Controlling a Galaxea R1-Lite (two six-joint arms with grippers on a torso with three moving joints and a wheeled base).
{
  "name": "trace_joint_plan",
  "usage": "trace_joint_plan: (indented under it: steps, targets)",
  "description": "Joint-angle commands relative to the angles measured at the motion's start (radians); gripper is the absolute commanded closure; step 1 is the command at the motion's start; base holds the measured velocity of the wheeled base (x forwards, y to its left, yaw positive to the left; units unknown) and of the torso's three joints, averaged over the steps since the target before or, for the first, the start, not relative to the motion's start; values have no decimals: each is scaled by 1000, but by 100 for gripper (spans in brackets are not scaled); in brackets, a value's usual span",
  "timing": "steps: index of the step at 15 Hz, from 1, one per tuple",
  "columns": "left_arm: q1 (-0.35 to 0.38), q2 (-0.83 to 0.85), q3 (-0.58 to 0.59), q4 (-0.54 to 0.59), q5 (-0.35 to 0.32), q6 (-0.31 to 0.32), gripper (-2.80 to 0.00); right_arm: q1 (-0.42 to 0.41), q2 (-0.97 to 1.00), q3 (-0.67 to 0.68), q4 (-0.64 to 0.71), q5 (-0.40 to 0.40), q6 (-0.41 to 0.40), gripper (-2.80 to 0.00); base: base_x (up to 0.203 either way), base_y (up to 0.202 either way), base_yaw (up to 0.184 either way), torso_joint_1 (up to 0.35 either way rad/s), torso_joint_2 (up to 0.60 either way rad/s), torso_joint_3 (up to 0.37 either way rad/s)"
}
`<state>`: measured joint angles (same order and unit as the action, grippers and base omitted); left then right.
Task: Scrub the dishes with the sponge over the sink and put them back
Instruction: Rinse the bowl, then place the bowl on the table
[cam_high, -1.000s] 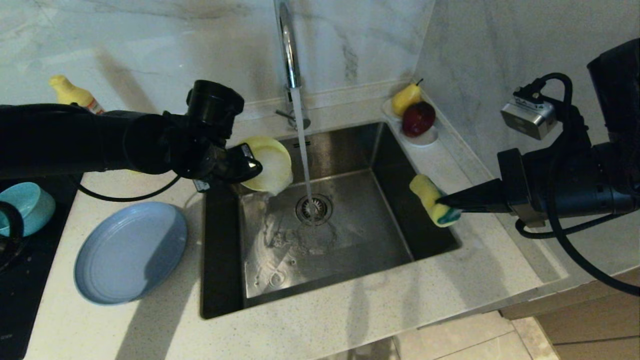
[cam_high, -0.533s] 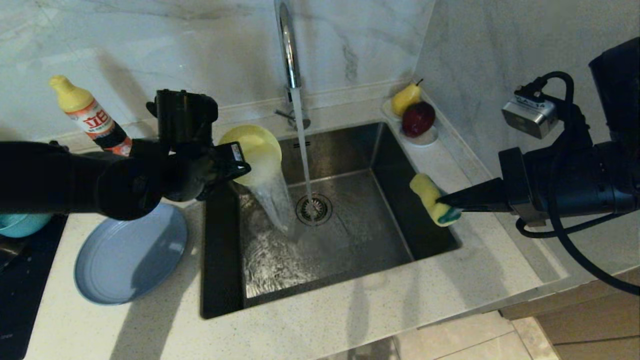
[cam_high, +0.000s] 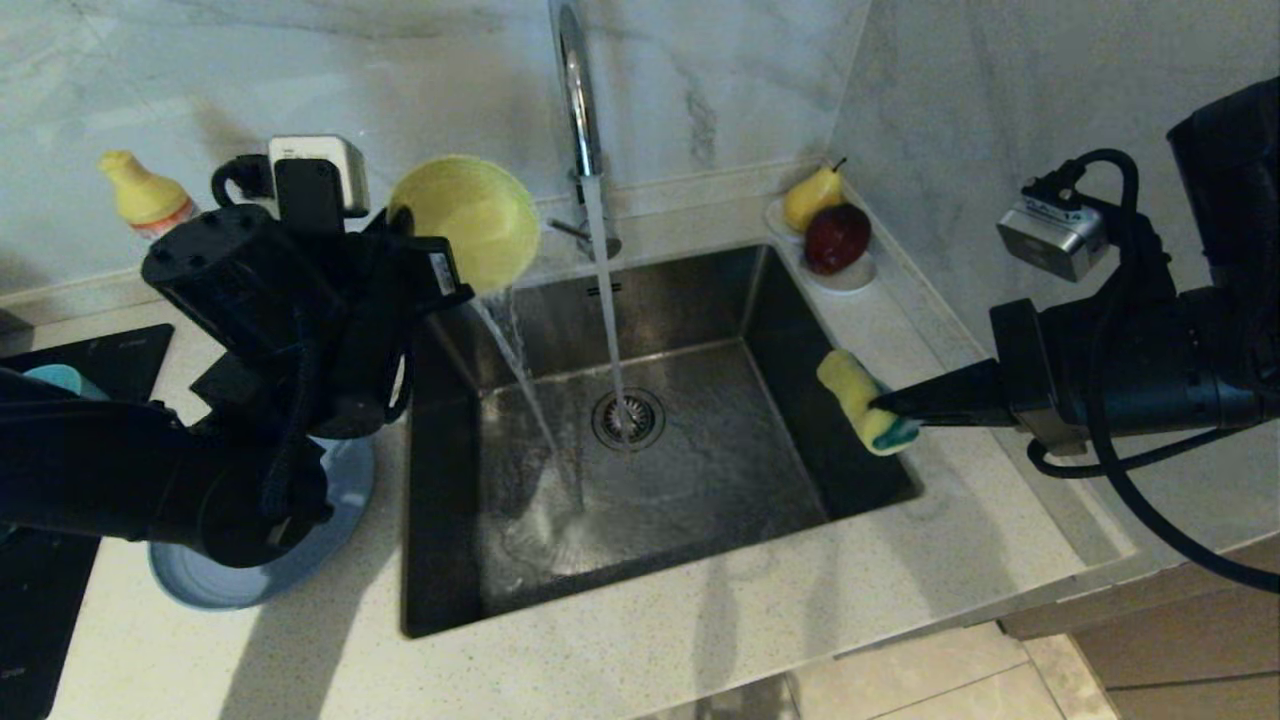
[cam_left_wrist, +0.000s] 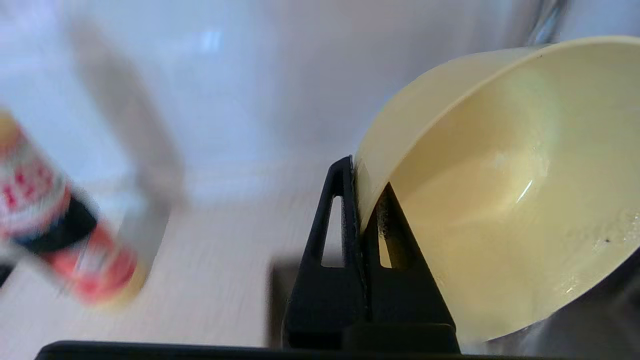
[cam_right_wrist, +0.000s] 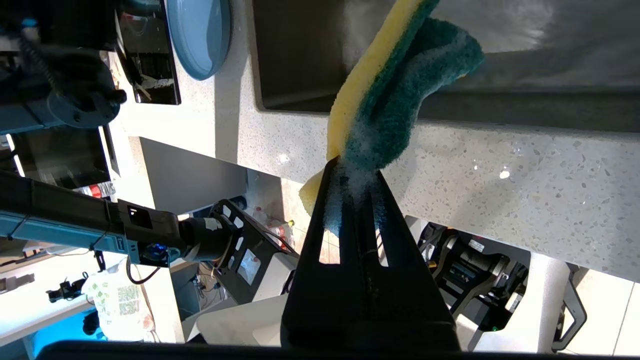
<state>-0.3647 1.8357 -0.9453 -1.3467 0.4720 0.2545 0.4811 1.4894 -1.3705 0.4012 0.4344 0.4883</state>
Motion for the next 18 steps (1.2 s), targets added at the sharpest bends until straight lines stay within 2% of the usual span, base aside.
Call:
trace_joint_plan:
  steps: [1,3,4,6,7,10,12,14,16,17,18]
  targets:
    - [1,-4,10,-85,-40,2,0,1,5,-1,2,3,2,0,0,0,0,0,0,0]
    - [1,-7,9,-108,-67,2,0,1,5,-2,2,4,1,0,0,0,0,0,0,0]
    - [1,-6,8,-143,-68,1,0,1,6,-1,2,4,2,0,0,0,0,0,0,0]
    - [1,-1,4,-136,-62,-3,0,1,9,-1,2,4,3,0,0,0,0,0,0,0]
    - [2,-3,2,-102,-55,-5,0,1,8,-1,2,4,3,0,0,0,0,0,0,0]
    - [16,-34,3,125,-19,-36,0,1,-6,7,2,1,1,0,0,0,0,0,0,0]
    - [19,-80,-12,370,-18,-80,0,1,-10,17,7,1,3,0,0,0,0,0,0,0]
    - [22,-118,-72,635,-20,-167,0,1,-27,39,4,2,2,0,0,0,0,0,0,0]
    - [39,-135,-204,1043,-40,-286,0,2,-43,62,2,1,-4,0,0,0,0,0,0,0]
    - [52,-145,-286,1242,-81,-360,0,2,-41,62,5,0,-4,0,0,0,0,0,0,0]
    - [74,-153,-376,1450,-163,-433,0,2,-47,66,8,0,-4,0,0,0,0,0,0,0]
